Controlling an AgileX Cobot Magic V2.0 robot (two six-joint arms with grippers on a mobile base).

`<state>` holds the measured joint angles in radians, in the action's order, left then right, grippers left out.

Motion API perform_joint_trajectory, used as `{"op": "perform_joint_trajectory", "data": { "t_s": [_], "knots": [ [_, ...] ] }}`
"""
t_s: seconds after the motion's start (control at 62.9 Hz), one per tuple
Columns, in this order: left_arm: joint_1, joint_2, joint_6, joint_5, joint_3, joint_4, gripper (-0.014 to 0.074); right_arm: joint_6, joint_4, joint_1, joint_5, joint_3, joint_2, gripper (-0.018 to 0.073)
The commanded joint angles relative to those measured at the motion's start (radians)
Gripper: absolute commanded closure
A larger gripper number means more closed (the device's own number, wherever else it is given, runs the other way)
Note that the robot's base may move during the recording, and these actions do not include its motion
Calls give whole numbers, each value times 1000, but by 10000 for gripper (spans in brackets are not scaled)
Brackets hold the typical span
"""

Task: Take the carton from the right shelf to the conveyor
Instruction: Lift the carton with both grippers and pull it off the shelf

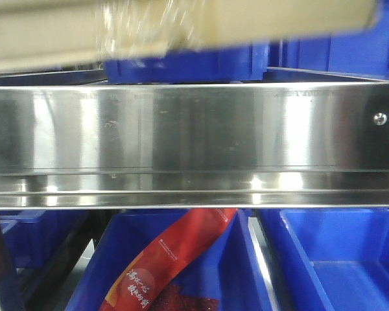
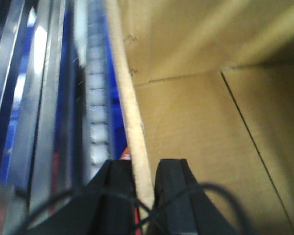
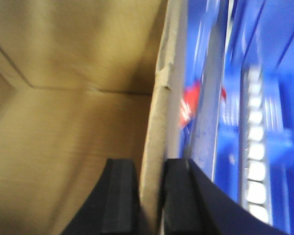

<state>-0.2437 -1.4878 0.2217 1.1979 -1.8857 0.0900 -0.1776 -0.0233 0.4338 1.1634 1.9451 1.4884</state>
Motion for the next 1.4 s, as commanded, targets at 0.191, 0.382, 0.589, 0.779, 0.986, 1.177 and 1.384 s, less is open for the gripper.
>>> {"op": "perform_joint_trajectory", "data": {
  "t_s": [0.191, 0.382, 0.589, 0.779, 0.986, 1.177, 1.384],
  "knots": [
    [-112, 142, 61, 23, 27, 130, 605, 21, -41, -5, 26, -140, -208, 627],
    [-208, 194, 106, 23, 86, 144, 605, 21, -34, -5, 18, -299, -351, 627],
    [-269, 194, 157, 23, 128, 144, 605, 21, -34, -5, -3, -378, -412, 627],
    [-269, 194, 157, 23, 131, 146, 605, 21, -34, -5, -5, -378, -412, 627],
    [-269, 194, 157, 23, 131, 145, 605, 21, -34, -5, -7, -378, -412, 627],
    [-269, 194, 157, 23, 131, 148, 605, 21, -34, -5, -23, -378, -412, 627],
    [-269, 194, 157, 23, 131, 148, 605, 21, -34, -5, -23, -378, -412, 627]
  ]
}}
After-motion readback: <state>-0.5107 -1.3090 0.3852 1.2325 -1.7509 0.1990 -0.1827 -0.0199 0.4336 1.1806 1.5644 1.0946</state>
